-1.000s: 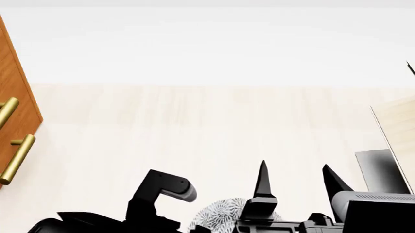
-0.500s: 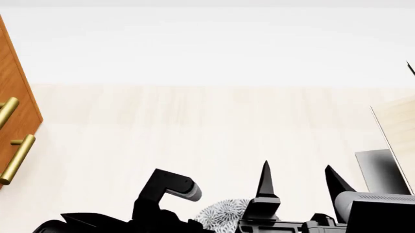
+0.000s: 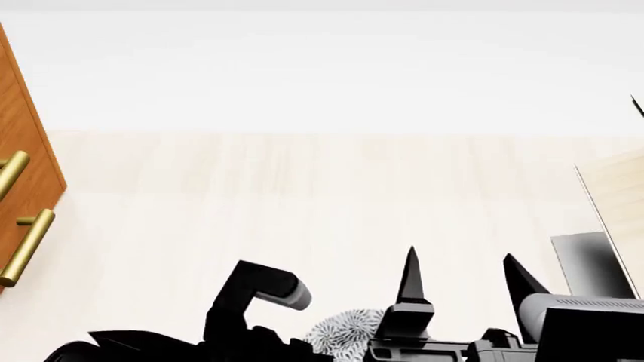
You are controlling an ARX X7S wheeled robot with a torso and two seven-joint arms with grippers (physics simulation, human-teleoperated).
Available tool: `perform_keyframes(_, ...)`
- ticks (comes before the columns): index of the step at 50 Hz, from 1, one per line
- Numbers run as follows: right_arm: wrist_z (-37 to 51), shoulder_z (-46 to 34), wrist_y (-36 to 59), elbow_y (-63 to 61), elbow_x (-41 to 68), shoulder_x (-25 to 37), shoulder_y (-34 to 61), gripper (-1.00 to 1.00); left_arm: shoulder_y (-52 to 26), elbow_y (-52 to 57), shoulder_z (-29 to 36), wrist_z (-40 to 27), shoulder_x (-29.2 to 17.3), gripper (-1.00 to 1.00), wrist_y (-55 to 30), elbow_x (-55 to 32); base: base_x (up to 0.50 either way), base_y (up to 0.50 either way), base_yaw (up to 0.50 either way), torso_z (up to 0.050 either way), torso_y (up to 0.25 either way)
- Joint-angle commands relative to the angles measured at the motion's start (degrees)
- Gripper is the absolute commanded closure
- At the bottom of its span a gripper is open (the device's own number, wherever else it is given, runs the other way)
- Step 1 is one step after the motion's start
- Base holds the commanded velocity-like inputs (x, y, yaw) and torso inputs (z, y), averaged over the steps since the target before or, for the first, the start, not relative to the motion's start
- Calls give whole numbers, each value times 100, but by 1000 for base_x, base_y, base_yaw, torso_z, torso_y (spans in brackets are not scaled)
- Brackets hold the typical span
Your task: Close the top drawer of the cabinet and put the bowl on top of it.
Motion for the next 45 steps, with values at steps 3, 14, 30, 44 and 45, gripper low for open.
perform_keyframes(3,175,20,172,-121,215,85,142,-100,-73,228,-71,-561,-138,100,-133,-109,0,0,0,0,0)
perform_keyframes(14,-202,-135,-338,169,-280,-50,-202,-100,-56,708,-191,-757,-311,100,-336,-345,0,0,0,0,0)
perform_keyframes(30,-169,-174,-398,141,-243,-5,-218,-100,-137,1105,-347,-980,-461,100,-495,-581,0,0,0,0,0)
perform_keyframes(44,102,-99,-122,-107,119,146,-31,-100,-259,1253,-479,-1098,-563,100,-557,-728,0,0,0,0,0)
perform_keyframes(45,-43,-149,-316,-8,-76,92,-173,-100,-275,1255,-499,-1109,-570,100,-556,-741,0,0,0,0,0)
